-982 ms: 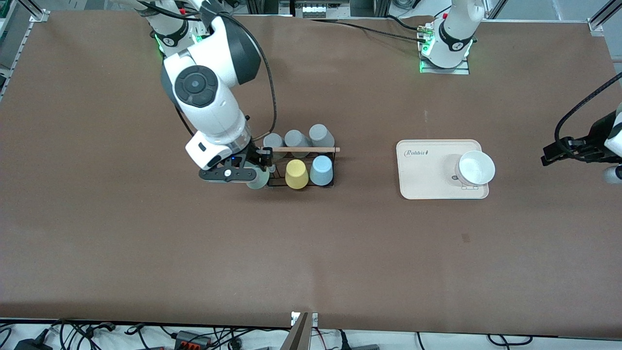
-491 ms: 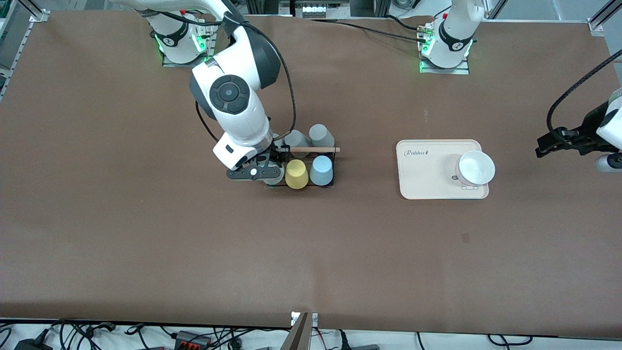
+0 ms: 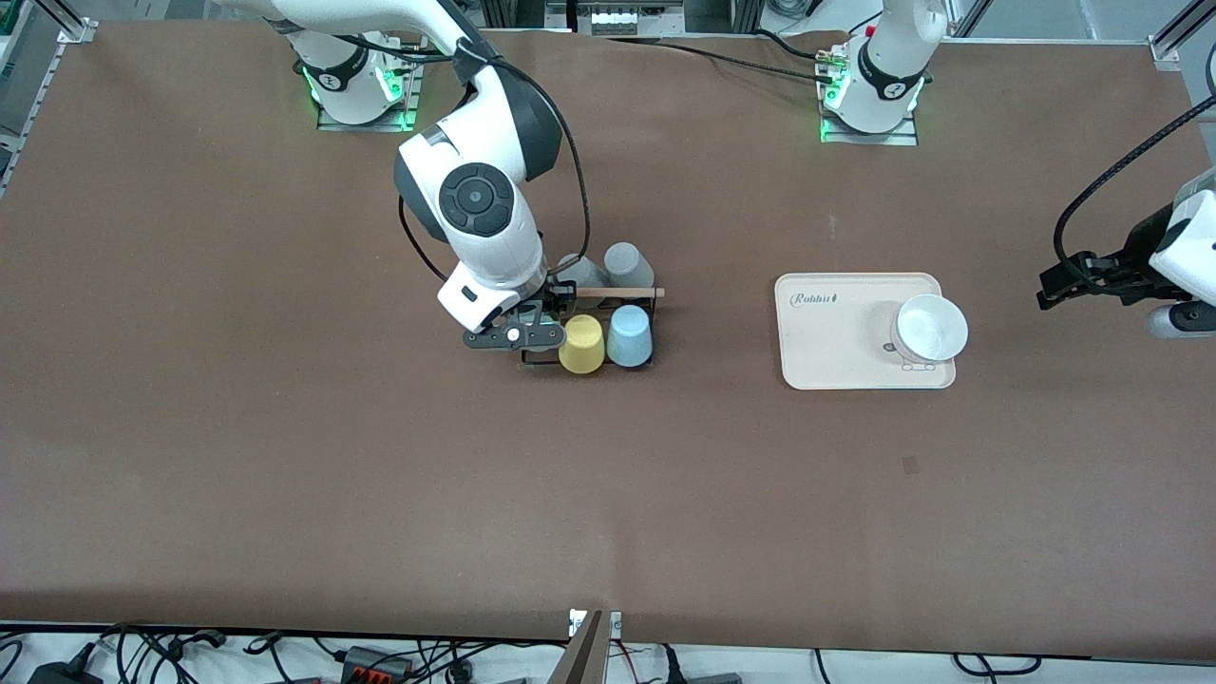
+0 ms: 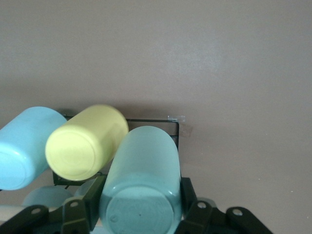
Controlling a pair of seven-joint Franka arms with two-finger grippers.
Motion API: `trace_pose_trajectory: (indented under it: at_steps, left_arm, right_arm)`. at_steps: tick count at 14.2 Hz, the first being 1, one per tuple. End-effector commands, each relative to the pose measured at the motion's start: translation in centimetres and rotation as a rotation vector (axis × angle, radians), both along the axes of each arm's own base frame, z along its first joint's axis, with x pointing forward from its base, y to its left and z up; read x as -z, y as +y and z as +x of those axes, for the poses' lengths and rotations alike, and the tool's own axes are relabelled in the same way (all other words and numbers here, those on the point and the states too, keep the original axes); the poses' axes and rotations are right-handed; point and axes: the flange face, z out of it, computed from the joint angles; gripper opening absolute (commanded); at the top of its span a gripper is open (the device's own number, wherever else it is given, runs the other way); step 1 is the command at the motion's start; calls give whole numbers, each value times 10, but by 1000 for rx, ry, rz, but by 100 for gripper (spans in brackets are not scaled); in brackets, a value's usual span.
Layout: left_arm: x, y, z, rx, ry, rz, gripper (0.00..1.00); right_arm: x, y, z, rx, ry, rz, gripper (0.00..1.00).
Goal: Hang scattered cups on rack with three cups
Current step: 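Lower the teal cup onto a rack peg beside the yellow cup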
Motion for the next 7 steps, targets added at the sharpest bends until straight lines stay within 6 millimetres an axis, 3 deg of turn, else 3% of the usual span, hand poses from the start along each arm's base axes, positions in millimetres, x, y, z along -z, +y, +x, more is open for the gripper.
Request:
trace_pose_trajectory:
  at_steps: [1,7]
  left_arm:
    - [-6,-5,-7,4,-14,-24,100]
    - [-16,-4,-7,15,-33,-24,100]
  right_arm:
    - [-1,-2,-1,-2,-6,1,23]
    - [18,-4,-3,-2,-24,10,23]
